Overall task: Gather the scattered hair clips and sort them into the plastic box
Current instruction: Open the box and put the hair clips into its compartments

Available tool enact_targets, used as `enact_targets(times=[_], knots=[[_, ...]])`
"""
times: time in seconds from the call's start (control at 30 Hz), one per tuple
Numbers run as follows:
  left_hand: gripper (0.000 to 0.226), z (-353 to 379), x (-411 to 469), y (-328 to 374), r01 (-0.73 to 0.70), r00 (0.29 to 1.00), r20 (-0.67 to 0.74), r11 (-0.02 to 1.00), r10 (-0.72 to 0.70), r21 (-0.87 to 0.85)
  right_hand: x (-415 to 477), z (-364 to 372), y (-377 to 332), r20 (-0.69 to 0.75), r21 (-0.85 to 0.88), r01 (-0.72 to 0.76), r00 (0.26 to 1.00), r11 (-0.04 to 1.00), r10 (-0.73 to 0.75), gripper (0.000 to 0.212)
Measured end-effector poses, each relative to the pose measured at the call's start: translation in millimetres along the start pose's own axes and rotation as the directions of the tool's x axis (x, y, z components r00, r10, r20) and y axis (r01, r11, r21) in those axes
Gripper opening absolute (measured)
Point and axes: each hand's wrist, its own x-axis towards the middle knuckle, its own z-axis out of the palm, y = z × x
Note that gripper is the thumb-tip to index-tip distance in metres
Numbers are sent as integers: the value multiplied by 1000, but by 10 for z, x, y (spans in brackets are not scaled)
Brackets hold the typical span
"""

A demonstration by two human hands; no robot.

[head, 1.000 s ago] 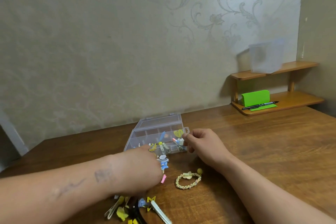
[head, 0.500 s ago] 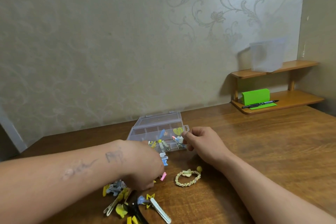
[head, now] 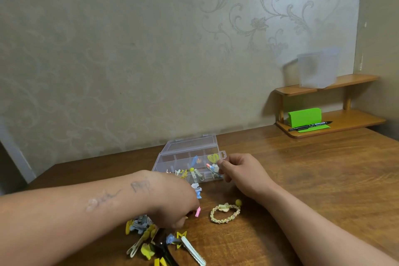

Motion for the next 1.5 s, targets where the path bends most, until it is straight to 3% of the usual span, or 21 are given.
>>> enact_targets(times=[0.13,0.43,0.63,0.87,1.0,1.27,1.37,1.5], knots=[[9,67,8,-57,-23,999,-50,997,19,-70,-2,-5,-4,11,-9,5,1000,1000,-5,36],[15,237,54,-141,-63,977,-213,978,19,-201,12,-2,8,10,-18,10,1000,1000,-10,36],[5,347,-72,-66,-190,943,-325,924,78,-331,25,-1,16,1,-6,14,1000,1000,-14,37],[25,433,-31,28,-148,843,-535,930,-60,-338,6,-4,-7,0,5,10,1000,1000,-10,35],[37,413,177,83,-85,808,-577,946,-119,-314,-16,-16,-24,3,3,16,1000,1000,-16,35],[11,331,337,64,-32,791,-603,979,-98,-202,-8,-17,-16,10,29,13,1000,1000,-13,34],[6,257,307,-4,-128,763,-625,911,-163,-393,-1,-23,-14,3,48,12,1000,999,-12,34],[1,-25,315,-260,-244,619,-681,729,-391,-640,3,-39,-34,-20,109,-10,1000,994,12,36]])
